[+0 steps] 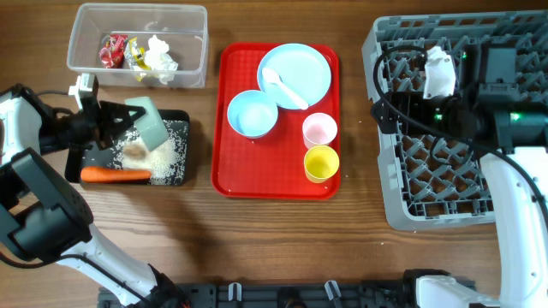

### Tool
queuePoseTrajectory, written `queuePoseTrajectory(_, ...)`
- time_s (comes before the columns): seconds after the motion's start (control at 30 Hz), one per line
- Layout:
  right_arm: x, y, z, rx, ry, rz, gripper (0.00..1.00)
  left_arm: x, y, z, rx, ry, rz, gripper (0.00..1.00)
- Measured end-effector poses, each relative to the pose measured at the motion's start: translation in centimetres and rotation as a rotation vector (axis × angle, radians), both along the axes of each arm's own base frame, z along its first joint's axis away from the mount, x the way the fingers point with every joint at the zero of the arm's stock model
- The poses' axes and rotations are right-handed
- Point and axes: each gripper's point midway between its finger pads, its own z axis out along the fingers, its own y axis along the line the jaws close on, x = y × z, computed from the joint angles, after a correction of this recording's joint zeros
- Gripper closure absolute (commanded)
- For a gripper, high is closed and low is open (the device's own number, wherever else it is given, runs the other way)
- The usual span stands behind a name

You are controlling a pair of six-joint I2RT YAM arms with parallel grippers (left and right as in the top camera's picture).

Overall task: Sort waste into correct bins and load items into the dishwasher rack
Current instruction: 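Lift the green bowl over the black tray and tip the mushroom out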

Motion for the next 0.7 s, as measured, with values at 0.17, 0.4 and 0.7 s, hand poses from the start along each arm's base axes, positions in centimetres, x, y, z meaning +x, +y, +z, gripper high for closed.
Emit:
queuePoseTrajectory(0.17, 0.2, 0.0, -0.7, 0.000, 0.025, 0.000, 0.02, -0.4, -0.1, -0.2, 0.040, -0.050, -0.036, 0.96)
queuePoseTrajectory(0.4, 0.2, 0.0, -0.7, 0.000, 0.026, 0.000, 0.02, -0.5, 0.0, -0.8, 0.087, -0.092, -0.065, 0.96)
queuePoseTrajectory(0.7, 0.1, 0.0, -0.7, 0.004, 0.031, -0.007, 0.02, 0.6, -3.3, 1.2, 0.144, -0.181, -0.185, 0.96)
